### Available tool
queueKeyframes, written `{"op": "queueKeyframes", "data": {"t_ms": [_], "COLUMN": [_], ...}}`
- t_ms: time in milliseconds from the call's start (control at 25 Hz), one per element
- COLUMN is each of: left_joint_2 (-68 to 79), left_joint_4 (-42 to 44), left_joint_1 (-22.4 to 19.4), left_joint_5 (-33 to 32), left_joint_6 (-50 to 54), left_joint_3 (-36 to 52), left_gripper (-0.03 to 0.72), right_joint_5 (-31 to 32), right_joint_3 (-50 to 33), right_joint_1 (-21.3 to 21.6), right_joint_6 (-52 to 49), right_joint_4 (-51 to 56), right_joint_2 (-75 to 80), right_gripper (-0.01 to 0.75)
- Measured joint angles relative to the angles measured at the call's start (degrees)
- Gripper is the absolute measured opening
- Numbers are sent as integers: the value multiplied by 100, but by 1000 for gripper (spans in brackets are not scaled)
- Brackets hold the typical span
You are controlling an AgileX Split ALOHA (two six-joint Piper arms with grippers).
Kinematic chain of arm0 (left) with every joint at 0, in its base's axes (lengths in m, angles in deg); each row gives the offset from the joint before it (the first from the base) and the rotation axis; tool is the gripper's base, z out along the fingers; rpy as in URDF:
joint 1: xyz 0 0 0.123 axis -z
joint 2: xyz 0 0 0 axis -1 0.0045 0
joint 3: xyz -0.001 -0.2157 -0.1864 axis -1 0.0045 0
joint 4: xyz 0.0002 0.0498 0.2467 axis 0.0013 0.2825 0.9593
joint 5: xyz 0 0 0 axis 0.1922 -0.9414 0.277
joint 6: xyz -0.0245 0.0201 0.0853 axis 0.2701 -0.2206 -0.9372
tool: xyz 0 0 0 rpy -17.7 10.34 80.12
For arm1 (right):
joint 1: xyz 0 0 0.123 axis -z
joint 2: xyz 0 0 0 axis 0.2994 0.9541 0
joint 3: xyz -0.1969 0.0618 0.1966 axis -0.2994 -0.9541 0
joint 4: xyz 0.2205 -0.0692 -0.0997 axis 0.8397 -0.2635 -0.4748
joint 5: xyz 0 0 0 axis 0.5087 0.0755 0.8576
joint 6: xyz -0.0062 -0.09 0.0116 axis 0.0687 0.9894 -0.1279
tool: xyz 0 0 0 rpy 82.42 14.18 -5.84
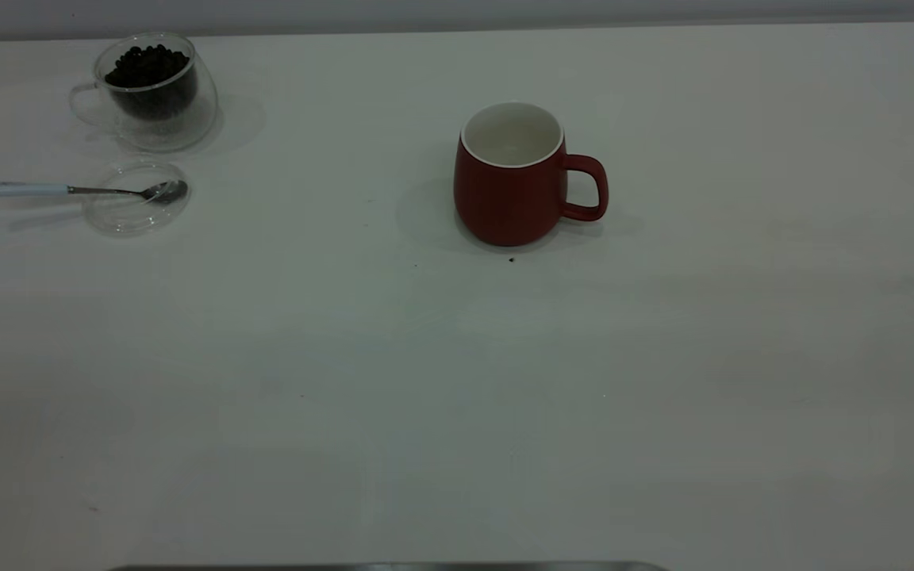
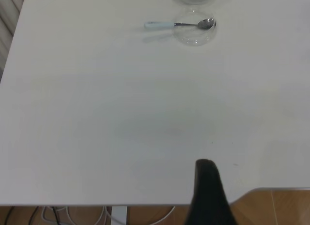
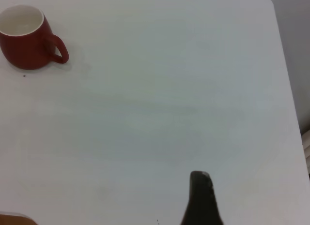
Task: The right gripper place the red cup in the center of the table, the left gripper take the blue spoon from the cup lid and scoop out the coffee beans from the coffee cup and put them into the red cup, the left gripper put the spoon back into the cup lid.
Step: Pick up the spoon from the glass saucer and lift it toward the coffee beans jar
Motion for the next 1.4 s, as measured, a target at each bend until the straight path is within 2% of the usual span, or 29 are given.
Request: {"op": "queueKeyframes", "data": {"t_ms": [360, 600, 1080, 1280, 1400], "left_joint_2": [0, 540, 5087, 6808, 7615], "left_joint_4": [0, 0, -480, -912, -1441], "left_joint_1": [0, 0, 0, -79, -382], "left_joint_5": [0, 245, 930, 937, 705], "left_joint_6": [-6, 646, 657, 169, -331], "left_joint_3": [0, -337, -2339, -3551, -4466], "left_gripper": [584, 584, 584, 584, 584], "right_joint_5": [0, 0, 0, 0, 0], "right_joint_3": [0, 0, 0, 0, 0], "right_joint_1": [0, 0, 0, 0, 0], "right_joint_6": [0, 0, 0, 0, 0], "right_joint_4": [2, 2, 6, 6, 6], "right_joint_2": [0, 0, 0, 0, 0], "right_gripper": [590, 590, 590, 590, 590]}}
